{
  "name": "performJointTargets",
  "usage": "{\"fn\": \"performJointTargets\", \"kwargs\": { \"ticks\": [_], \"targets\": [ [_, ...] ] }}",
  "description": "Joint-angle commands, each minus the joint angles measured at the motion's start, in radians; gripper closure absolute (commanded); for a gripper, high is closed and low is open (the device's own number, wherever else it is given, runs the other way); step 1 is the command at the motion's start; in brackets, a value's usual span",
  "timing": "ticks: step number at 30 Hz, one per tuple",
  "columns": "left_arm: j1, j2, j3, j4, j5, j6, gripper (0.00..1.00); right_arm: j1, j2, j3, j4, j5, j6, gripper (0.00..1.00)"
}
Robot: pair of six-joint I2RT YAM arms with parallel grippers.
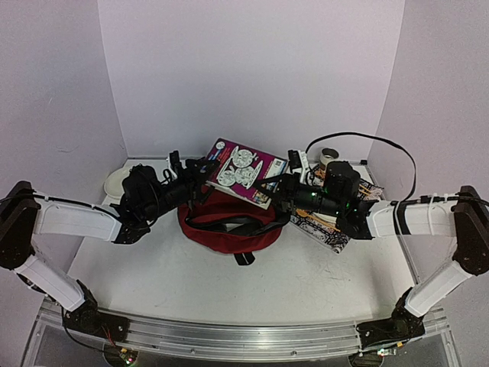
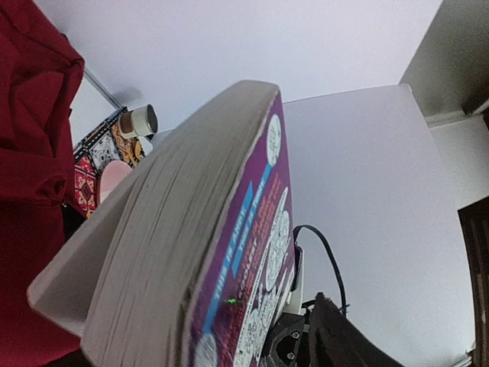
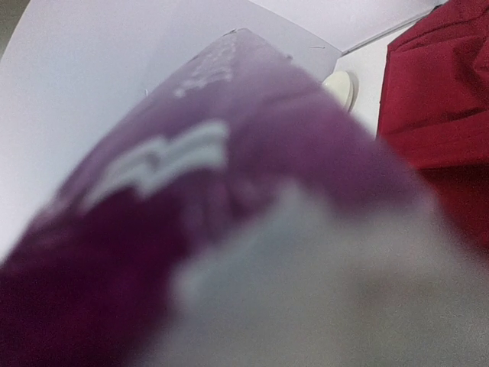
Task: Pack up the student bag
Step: Pass from the left arm to the right, then pick up the largest pocket of the bag from the student bag.
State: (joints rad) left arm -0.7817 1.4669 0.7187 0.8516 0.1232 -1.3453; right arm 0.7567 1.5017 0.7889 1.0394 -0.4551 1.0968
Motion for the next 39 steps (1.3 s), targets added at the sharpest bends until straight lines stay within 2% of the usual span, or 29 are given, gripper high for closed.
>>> {"fn": "performJointTargets", "kwargs": {
  "ticks": [1,6,11,16,23,28,39],
  "targets": [
    [0.043,-0.088,0.02,-0.194,0.007,0.212,0.27,-0.038,-0.087,0.003,0.157,0.035,0.016,1.0],
    [0.061,-0.127,0.105,-0.472,-0.022,0.483,0.12,-0.08,-0.127,-0.05,0.151,0.083,0.052,1.0],
    [0.064,-0.087,0.259,-0.756,-0.005,0.766,0.01,-0.113,-0.184,-0.098,0.109,0.135,0.063,1.0],
    [0.062,-0.003,0.426,-1.05,0.052,1.07,0.0,-0.151,-0.239,-0.139,0.069,0.149,0.06,1.0],
    [0.054,0.021,0.49,-1.265,0.076,1.42,0.01,-0.17,-0.305,-0.164,0.002,0.175,0.034,1.0],
    [-0.03,0.068,0.526,-1.36,-0.042,1.569,0.01,-0.171,-0.327,-0.175,-0.025,0.191,0.03,1.0],
    [-0.097,0.216,0.633,-1.368,-0.191,1.655,0.03,-0.171,-0.371,-0.191,-0.082,0.22,0.022,1.0]
  ]
}}
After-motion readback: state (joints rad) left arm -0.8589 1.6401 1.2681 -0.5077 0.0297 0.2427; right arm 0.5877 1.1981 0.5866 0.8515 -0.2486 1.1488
